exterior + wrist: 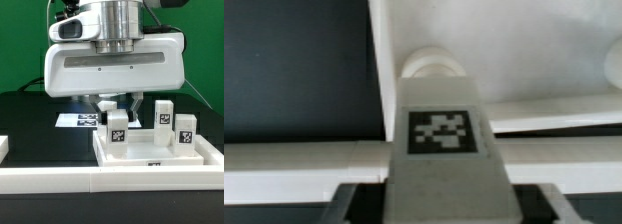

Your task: Assemble square table

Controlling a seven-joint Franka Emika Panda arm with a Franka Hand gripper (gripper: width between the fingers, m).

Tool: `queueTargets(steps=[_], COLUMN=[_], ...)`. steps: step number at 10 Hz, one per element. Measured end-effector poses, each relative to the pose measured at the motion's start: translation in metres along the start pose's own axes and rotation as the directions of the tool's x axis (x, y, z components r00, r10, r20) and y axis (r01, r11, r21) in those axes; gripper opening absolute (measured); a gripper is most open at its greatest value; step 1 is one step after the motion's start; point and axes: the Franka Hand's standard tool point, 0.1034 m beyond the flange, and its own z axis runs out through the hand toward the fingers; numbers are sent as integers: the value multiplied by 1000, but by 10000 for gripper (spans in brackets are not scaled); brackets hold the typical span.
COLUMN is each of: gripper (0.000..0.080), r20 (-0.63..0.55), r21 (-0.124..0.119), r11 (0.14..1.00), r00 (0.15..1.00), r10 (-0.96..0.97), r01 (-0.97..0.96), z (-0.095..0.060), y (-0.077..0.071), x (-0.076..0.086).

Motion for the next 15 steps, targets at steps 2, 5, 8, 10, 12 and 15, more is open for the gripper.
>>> queueTargets(steps=[2,5,8,10,12,15], gripper=[289,290,290,290,290,290], r20=[0,0,-19,-28,-26,-16], r21=[2,3,11,21,36,35], r11=[994,954,801,679,552,333], r00=[994,954,801,678,551,332], r10=[113,298,598,734,834,943], r01=[-113,-298,-598,-734,-833,-942], z=[0,0,0,1,1,3], y=[0,-1,-5,-9,-9,-14], x=[0,0,1,2,4,1])
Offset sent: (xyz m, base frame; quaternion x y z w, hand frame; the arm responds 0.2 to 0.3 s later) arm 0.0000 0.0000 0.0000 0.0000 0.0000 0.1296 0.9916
